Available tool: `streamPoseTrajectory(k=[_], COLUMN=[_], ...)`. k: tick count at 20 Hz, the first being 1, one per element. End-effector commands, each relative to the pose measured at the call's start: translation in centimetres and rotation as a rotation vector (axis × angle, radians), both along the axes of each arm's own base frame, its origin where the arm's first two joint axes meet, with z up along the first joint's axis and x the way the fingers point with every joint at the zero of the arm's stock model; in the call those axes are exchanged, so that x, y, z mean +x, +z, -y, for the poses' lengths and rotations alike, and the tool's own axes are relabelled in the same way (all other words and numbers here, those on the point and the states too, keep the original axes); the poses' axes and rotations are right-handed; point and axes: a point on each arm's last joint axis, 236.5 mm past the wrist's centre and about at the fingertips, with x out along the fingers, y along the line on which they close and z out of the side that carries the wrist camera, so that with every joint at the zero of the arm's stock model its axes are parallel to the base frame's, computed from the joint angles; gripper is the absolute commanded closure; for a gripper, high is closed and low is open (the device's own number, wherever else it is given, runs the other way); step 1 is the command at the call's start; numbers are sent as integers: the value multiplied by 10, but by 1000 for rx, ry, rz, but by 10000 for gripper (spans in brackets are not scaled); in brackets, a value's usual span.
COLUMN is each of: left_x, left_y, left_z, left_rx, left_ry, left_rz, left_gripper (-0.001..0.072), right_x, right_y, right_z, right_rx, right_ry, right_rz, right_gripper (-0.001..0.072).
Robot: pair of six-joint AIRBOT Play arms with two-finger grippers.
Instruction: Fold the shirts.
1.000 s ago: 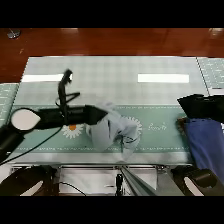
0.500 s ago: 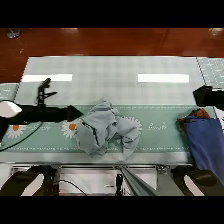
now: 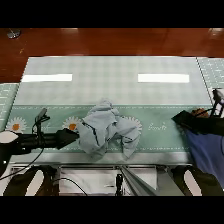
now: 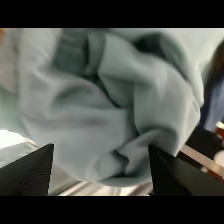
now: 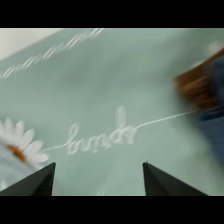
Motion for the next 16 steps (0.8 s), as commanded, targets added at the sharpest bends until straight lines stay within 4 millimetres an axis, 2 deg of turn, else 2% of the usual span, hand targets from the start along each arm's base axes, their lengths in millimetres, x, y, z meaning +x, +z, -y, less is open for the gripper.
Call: streamPoseTrajectory(k=[1, 3, 5, 12, 16], left_x=[-6, 2, -1, 4, -3], left_y=[15, 15, 16, 48, 46], left_z=[30, 31, 36, 34, 43], left_rx=[-183, -171, -169, -115, -105], left_ry=[-4, 13, -19, -179, -226], left_rz=[116, 144, 158, 276, 285], left_gripper=[6, 6, 6, 6, 6], right_x=[-10, -12, -14, -21, -20], right_y=[-17, -18, -20, -24, -24], right_z=[-43, -51, -55, -54, -54], right_rx=[151, 145, 128, 104, 106], right_ry=[64, 97, 115, 136, 123], right_rz=[-5, -10, -16, -44, -41], right_gripper=[86, 87, 86, 86, 86])
